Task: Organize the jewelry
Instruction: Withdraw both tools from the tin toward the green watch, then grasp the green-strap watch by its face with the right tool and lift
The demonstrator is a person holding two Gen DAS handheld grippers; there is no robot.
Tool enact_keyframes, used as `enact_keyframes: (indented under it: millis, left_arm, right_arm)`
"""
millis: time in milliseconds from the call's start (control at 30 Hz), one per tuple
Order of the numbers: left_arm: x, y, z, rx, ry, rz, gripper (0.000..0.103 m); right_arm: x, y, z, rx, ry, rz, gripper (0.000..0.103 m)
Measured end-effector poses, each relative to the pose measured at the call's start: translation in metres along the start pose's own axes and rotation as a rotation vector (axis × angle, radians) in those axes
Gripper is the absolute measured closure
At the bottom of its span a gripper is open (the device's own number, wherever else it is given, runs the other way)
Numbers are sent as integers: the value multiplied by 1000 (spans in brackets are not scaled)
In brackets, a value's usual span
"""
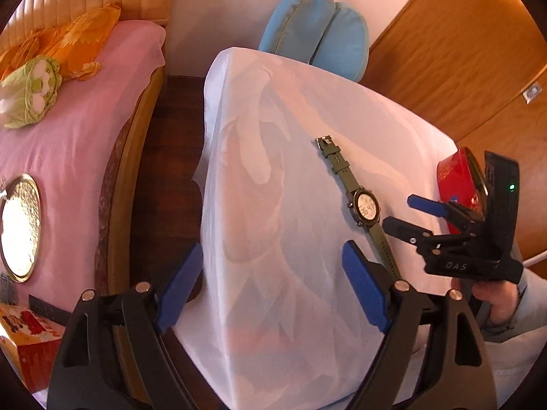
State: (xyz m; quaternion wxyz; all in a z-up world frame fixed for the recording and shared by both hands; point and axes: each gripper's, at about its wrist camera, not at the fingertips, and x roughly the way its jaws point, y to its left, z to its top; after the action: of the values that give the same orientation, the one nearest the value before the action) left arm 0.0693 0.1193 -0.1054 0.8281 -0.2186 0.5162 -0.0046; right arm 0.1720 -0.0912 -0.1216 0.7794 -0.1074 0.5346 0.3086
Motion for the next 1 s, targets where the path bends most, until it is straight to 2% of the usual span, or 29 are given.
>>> enact_keyframes:
  millis: [67,100,200,367,533,633,700,867,1000]
  left_arm:
    - [5,0,-1,-24,18,-51,22]
    - [9,-3,-2,1,36,-53,21]
    - [14,-8,-3,63,54,-13,21]
    - [16,8,-3,5,56,-37,21]
    - [18,15,1,-9,58,-39,21]
    - [20,17,5,-9,57,-54,21]
    - [22,17,7,1,59,-61,21]
    - [20,14,11,35,56,-80,21]
    - [17,12,12,56,53,-86,21]
  right_arm:
    - [9,3,7,20,-1,-5,12]
    - [14,5,10,27,4,-4,12]
    - [23,16,12,0,21,-15,12]
    - [29,25,11,-34,38,-60,13]
    - [30,27,9,-46,39,-108,23]
    - [28,28,7,-49,40,-124,35]
    - [23,28,5,-54,35,-114,54]
    - [18,23,5,-6,38,-85,55]
    - [-4,23,6,16,-20,-69,55]
